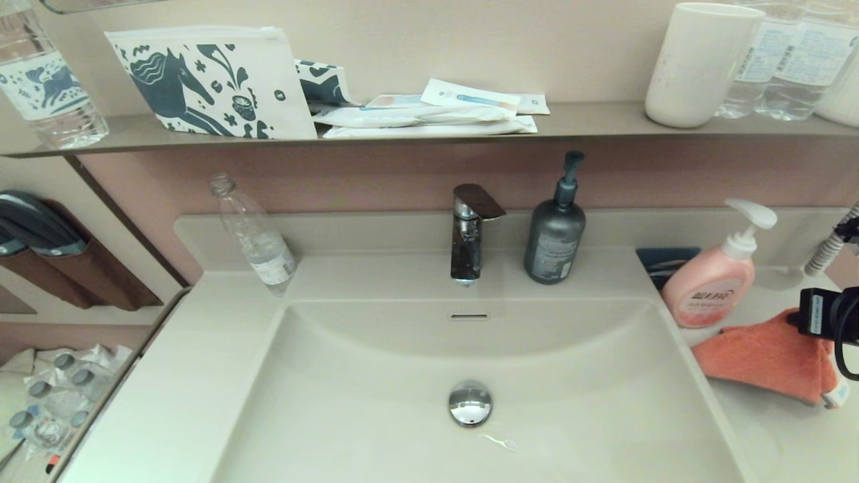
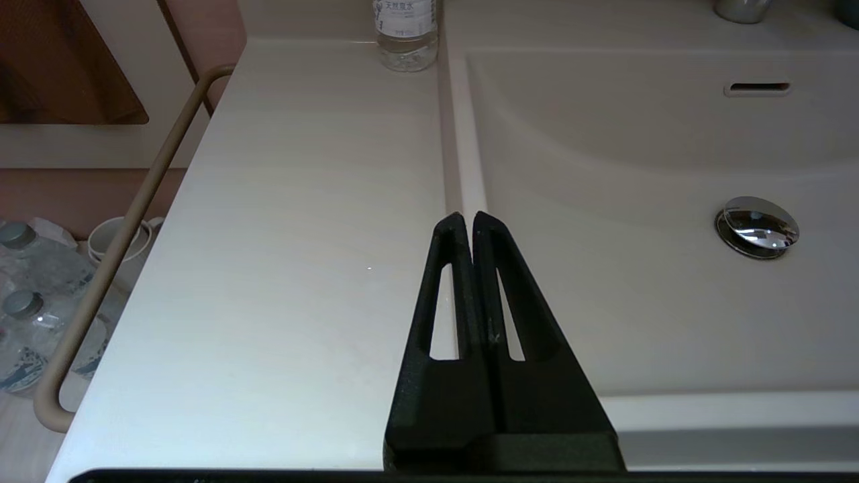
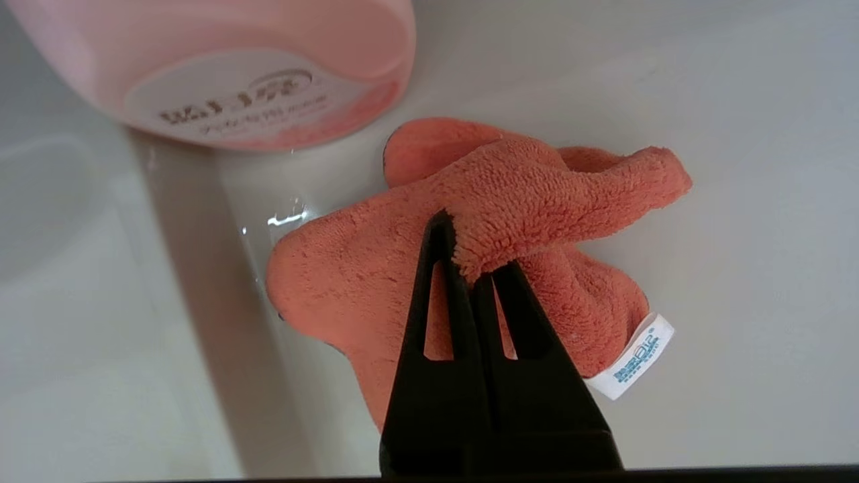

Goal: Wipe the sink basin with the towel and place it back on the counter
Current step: Wipe the sink

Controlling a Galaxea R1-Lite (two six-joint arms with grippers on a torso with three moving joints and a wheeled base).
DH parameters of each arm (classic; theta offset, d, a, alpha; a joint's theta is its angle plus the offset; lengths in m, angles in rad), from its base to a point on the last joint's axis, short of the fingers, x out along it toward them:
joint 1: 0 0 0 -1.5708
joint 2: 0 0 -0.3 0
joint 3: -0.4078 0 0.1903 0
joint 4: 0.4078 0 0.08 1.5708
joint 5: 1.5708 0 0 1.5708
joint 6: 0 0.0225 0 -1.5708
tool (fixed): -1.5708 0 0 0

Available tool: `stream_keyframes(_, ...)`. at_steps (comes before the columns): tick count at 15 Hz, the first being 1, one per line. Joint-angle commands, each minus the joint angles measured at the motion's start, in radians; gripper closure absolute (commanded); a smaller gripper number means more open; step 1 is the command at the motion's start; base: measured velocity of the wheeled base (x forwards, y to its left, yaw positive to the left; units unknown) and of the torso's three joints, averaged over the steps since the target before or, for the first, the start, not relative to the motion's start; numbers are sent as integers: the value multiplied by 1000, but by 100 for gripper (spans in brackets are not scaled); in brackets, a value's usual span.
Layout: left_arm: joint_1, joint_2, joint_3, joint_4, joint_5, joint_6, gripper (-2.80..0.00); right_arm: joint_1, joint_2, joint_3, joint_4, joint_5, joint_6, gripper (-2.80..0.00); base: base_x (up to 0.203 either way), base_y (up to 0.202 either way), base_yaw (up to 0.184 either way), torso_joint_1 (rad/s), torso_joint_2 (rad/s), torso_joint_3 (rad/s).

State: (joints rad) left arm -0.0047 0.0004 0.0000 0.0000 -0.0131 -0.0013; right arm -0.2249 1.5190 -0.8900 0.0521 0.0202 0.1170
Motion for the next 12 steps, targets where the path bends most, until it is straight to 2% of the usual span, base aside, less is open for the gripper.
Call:
stream_keyframes(1, 1, 0, 0, 0, 0, 0, 0, 1, 9, 2, -5, -28, -13, -280, 0, 0, 0, 0, 0, 0)
stream_keyframes(8, 1, 1, 0, 0, -1, 0, 0, -1, -51, 9, 9, -29, -20, -280, 0, 0, 0, 0, 0, 0)
stream_keyframes(12, 0, 0, 0, 0, -1, 0, 0, -5, -82, 8, 63, -39, -19, -280, 0, 0, 0, 0, 0, 0)
